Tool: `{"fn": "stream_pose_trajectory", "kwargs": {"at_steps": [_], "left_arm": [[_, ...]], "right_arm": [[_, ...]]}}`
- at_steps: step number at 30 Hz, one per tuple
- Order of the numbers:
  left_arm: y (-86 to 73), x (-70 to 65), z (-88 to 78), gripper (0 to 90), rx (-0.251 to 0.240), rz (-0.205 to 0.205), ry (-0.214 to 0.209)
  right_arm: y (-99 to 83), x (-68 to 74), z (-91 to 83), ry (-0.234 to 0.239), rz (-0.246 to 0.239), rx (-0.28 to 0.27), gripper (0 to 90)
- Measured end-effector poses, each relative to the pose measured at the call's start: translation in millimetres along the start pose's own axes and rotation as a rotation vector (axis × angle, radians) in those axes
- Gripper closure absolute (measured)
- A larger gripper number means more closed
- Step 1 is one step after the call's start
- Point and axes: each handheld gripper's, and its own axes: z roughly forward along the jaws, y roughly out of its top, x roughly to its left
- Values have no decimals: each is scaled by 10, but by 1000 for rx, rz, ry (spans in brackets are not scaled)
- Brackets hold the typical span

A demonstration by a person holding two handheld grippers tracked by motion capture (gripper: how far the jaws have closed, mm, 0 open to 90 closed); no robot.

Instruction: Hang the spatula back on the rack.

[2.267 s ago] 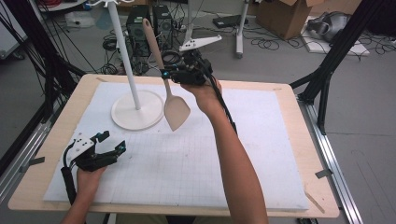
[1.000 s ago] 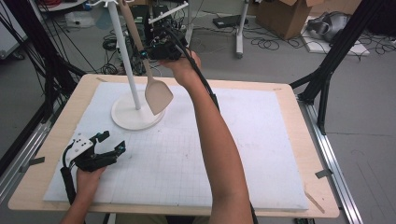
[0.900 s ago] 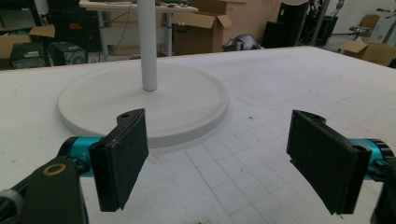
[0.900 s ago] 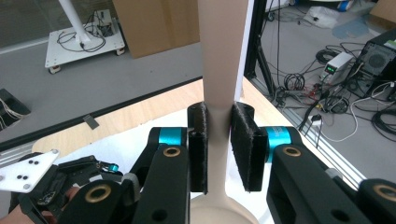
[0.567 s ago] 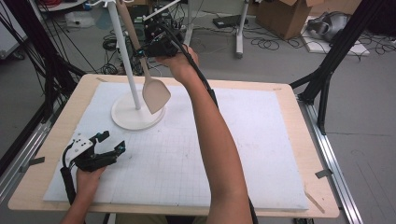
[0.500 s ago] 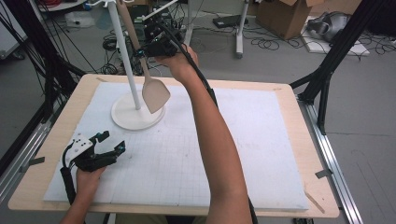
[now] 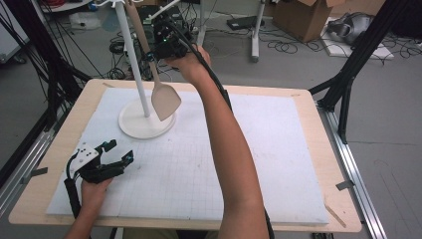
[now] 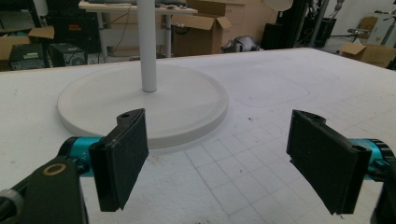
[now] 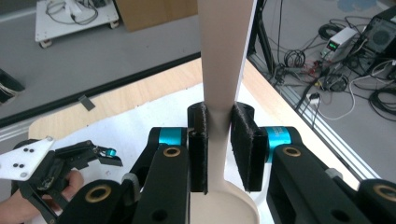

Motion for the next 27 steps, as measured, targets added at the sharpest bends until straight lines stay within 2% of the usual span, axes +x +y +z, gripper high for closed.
{"fn": "stream_pose_trajectory", "kwargs": {"at_steps": [10, 13, 27], "left_arm": [[-1, 2, -6, 209, -4, -2, -6], [-2, 2, -6, 209, -5, -1, -5], [-2, 5, -11, 209, -7, 2, -3]], "right_arm": [[56, -16, 42, 0, 3, 55, 768], [65, -20, 57, 8, 9, 56, 768], [137, -23, 152, -19, 3, 75, 766]]}}
